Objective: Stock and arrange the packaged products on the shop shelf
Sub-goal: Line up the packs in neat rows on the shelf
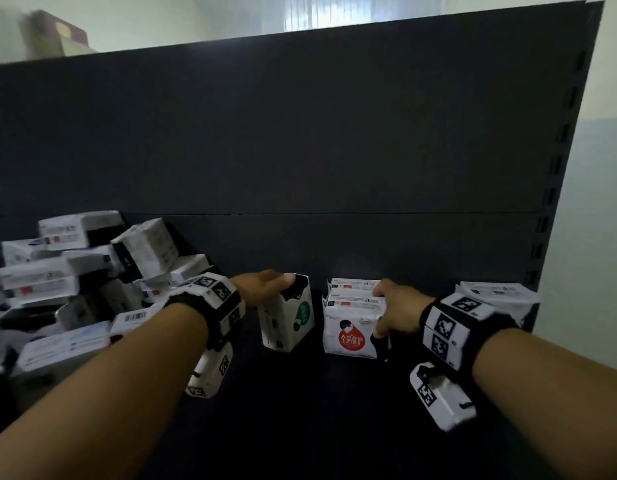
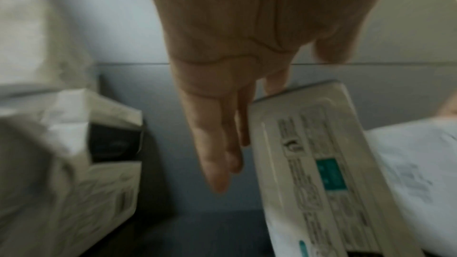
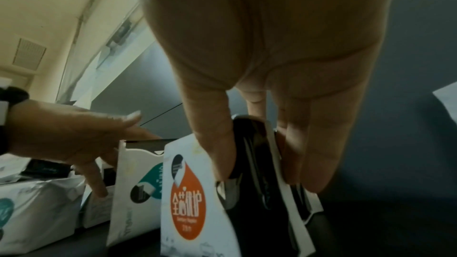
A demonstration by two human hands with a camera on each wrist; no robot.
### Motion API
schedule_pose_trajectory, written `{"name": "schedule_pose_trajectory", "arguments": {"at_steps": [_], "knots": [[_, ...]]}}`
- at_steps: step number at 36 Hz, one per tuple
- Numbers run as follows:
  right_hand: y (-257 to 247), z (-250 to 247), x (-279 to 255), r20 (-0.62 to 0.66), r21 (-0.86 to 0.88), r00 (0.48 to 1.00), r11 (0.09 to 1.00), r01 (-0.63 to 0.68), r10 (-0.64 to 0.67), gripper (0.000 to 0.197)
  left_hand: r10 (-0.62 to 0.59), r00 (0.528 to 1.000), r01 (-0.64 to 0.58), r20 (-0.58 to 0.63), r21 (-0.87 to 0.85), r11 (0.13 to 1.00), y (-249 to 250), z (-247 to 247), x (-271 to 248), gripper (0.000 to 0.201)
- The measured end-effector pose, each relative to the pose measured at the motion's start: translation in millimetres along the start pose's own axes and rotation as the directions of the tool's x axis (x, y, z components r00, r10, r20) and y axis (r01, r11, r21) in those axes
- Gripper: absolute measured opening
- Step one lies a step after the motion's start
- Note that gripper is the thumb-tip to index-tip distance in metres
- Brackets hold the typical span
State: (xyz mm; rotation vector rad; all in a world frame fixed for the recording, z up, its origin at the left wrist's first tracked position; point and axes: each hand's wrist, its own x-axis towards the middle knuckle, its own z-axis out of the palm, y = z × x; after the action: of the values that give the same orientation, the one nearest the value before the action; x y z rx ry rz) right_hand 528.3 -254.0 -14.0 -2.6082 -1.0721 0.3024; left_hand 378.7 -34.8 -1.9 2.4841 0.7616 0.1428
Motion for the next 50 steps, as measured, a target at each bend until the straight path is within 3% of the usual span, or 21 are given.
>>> {"name": "schedule_pose_trajectory", "arguments": {"at_steps": [3, 7, 12, 15, 17, 20, 23, 26, 30, 33, 35, 39, 41, 44, 46, 50], "knots": [[0.9, 0.3, -0.7, 0.000, 0.000, 1.000, 1.000, 0.012, -0.012, 0.085, -0.023, 1.000, 0.023, -0.008, 0.133, 0.991, 7.4, 11.0, 3.6, 0.089], [7.4, -1.2, -3.7, 0.002, 0.037, 0.999, 0.998, 0.050, -0.050, 0.087, -0.032, 0.994, 0.050, -0.100, 0.185, 0.982, 12.6, 15.1, 9.1, 0.080], [15.2, -15.4, -10.6, -0.094, 0.185, 0.992, 0.977, 0.104, -0.088, 0.071, -0.094, 0.970, 0.046, -0.226, -0.207, 0.977, 19.3, -4.9, 0.1, 0.085], [15.2, -32.8, -16.1, -0.222, 0.252, 0.965, 0.947, 0.198, -0.143, 0.059, -0.069, 0.941, -0.073, -0.330, -0.400, 0.914, 30.2, -22.1, -13.1, 0.064], [11.5, -44.8, -21.0, -0.273, 0.349, 0.946, 0.899, 0.266, -0.173, 0.060, -0.023, 0.952, -0.143, -0.306, -0.509, 0.849, 41.4, -33.6, -23.6, 0.053], [1.3, -61.7, -31.1, -0.290, 0.539, 0.934, 0.770, 0.341, -0.210, 0.067, 0.101, 0.970, -0.214, -0.219, -0.590, 0.778, 62.1, -43.3, -42.0, 0.071], [-4.7, -77.7, -43.2, -0.238, 0.638, 0.925, 0.671, 0.378, -0.295, 0.091, 0.270, 0.950, -0.311, -0.156, -0.533, 0.787, 87.6, -39.0, -58.3, 0.091], [-1.1, -88.7, -53.9, -0.123, 0.608, 0.918, 0.703, 0.369, -0.376, 0.103, 0.358, 0.923, -0.381, -0.140, -0.460, 0.802, 114.6, -27.1, -67.1, 0.100], [17.3, -92.3, -63.6, -0.009, 0.607, 0.915, 0.725, 0.326, -0.404, 0.100, 0.416, 0.891, -0.454, -0.182, -0.329, 0.828, 144.4, -8.8, -69.0, 0.107], [40.5, -96.6, -69.6, -0.060, 0.575, 0.925, 0.744, 0.340, -0.376, 0.093, 0.446, 0.889, -0.458, -0.106, -0.240, 0.856, 158.0, 5.1, -65.8, 0.109], [60.5, -100.1, -71.9, -0.112, 0.630, 0.933, 0.702, 0.332, -0.341, 0.084, 0.436, 0.900, -0.435, -0.029, -0.157, 0.887, 167.4, 16.3, -62.1, 0.105], [98.1, -105.3, -76.3, -0.150, 0.725, 0.948, 0.620, 0.299, -0.282, 0.072, 0.437, 0.899, -0.437, -0.021, -0.011, 0.899, 190.0, 41.0, -48.9, 0.087], [115.4, -107.0, -77.8, -0.139, 0.647, 0.953, 0.704, 0.293, -0.269, 0.068, 0.426, 0.905, -0.425, -0.012, 0.019, 0.905, 201.0, 53.7, -39.0, 0.089], [145.0, -106.8, -76.1, -0.177, 0.221, 0.967, 0.950, 0.222, -0.185, 0.061, 0.368, 0.929, -0.370, 0.037, 0.105, 0.923, 216.4, 73.7, -18.1, 0.097], [165.5, -101.2, -71.3, -0.160, 0.002, 0.981, 0.993, 0.116, -0.114, 0.055, 0.306, 0.947, -0.320, 0.102, 0.193, 0.927, 224.9, 87.1, -3.9, 0.103], [196.2, -86.3, -56.2, -0.137, -0.145, 0.991, 0.989, -0.018, -0.003, 0.054, 0.231, 0.965, -0.262, 0.128, 0.347, 0.900, 230.0, 115.7, 17.8, 0.096]]}}
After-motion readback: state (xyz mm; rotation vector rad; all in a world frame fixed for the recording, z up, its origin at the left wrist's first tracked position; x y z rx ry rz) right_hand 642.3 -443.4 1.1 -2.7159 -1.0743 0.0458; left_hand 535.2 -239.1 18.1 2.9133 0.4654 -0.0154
